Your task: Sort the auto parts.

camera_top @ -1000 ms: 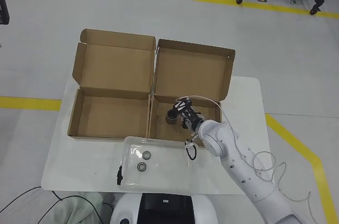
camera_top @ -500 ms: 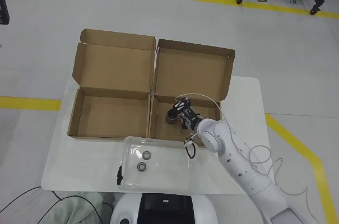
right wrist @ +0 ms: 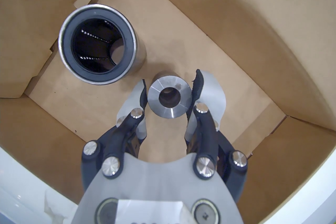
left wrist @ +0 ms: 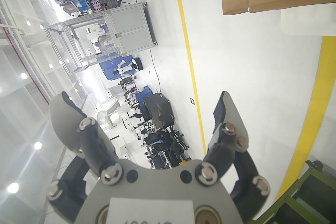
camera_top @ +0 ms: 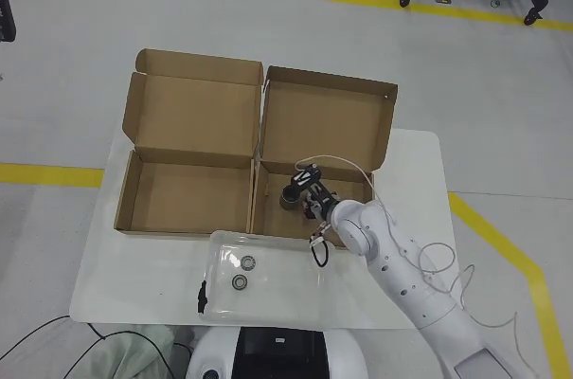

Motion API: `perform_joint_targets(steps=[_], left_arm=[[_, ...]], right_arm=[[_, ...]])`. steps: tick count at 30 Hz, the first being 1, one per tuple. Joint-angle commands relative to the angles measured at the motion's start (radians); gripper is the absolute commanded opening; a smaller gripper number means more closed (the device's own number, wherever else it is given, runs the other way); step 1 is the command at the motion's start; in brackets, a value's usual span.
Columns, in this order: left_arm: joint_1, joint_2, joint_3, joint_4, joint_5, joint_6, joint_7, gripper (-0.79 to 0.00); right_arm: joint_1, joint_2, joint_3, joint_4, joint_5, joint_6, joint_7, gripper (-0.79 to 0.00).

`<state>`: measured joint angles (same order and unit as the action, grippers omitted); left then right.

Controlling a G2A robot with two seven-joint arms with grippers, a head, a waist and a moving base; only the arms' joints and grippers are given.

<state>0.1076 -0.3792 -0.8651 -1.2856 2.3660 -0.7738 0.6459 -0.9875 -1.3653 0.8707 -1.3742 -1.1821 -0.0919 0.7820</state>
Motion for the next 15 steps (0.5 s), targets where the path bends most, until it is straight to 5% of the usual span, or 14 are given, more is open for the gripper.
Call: perform_joint_targets(steps=[1,15], left_arm=[[0.000,0.000,0.000,0.000,0.000,0.000,0.000,0.000],[0.000,0.000,0.000,0.000,0.000,0.000,0.000,0.000]], right_arm=[[-0.011,0.003,0.011,-0.017,-0.007,0.009,-0.004,-0.413],[-0.185,0.044,0.110,-0.362,-0.088,-0.056,-0.026,-0.413]])
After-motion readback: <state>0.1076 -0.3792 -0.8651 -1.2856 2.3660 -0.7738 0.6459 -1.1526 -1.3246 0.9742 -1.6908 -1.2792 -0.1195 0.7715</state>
